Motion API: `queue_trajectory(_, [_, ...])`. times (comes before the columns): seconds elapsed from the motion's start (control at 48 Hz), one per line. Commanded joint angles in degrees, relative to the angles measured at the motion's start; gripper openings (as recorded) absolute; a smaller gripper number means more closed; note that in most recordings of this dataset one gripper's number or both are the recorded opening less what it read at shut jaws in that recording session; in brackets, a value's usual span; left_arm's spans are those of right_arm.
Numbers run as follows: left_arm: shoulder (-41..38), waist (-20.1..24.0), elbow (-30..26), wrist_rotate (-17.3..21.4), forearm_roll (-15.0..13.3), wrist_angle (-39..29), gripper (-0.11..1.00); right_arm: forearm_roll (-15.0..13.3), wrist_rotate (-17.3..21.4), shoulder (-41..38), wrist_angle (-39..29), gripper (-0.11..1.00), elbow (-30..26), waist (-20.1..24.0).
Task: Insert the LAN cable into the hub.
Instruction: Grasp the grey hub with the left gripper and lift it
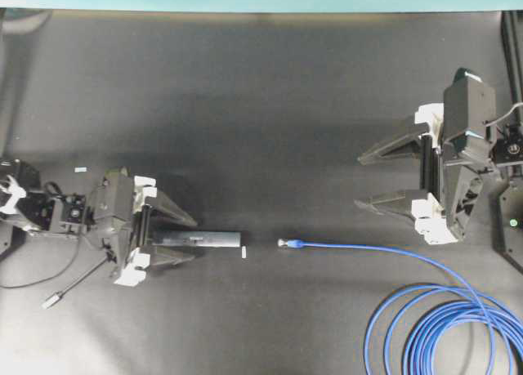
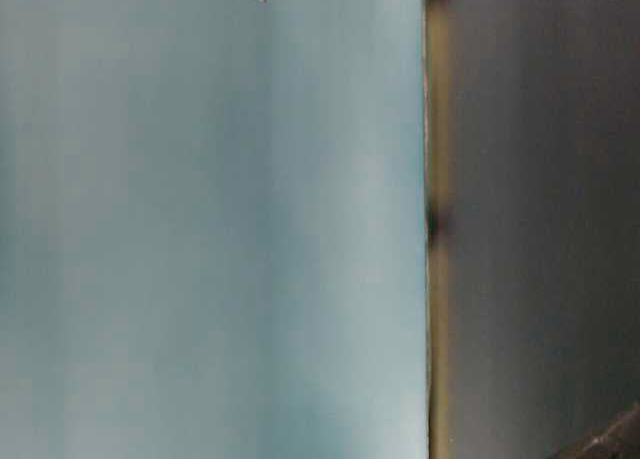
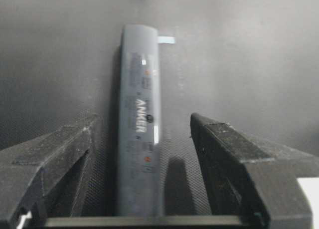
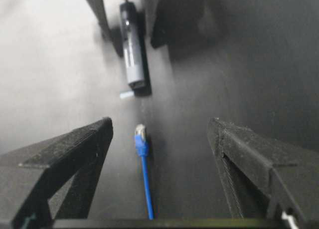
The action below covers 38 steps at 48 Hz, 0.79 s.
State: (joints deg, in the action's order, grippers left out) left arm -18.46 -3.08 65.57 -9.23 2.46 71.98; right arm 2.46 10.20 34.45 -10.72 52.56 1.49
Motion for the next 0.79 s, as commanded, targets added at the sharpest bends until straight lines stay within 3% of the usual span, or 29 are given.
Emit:
queue_trajectory(0.0, [-1.1, 0.2, -0.8, 0.1, 0.1, 1.1, 0.68, 0.0, 0.4, 0.3, 0.3, 0.74, -1.1, 0.3])
queue_trajectory(0.208, [-1.8, 0.3, -1.8, 0.4, 0.2, 0.3, 0.64, 0.1, 0.4, 0.3, 0.1, 0.74, -1.1, 0.4])
queue_trajectory(0.271, [-1.7, 0.3, -1.5, 0.7, 0.2, -0.4, 0.57, 0.0, 0.3, 0.4, -0.4, 0.74, -1.1, 0.4])
queue_trajectory(0.395, [-1.4, 0.0, -1.1, 2.0, 0.1, -0.6, 0.28, 0.1, 0.3, 0.4, -0.6, 0.74, -0.6, 0.5])
queue_trajectory(0.499, [1.6, 0.4, -1.7, 2.2, 0.1, -3.2, 0.28, 0.1, 0.3, 0.4, -0.4, 0.74, 0.4, 0.5])
queue_trajectory(0.645, [9.8, 1.7, -3.6, 2.1, 0.2, -16.3, 0.28, 0.0, 0.3, -0.8, 0.4, 0.74, 2.8, 1.4])
queue_trajectory(0.77, [19.0, 2.5, -7.6, 3.0, 0.2, -35.6, 0.28, 0.0, 0.3, -3.6, 2.7, 0.74, 4.7, 3.3])
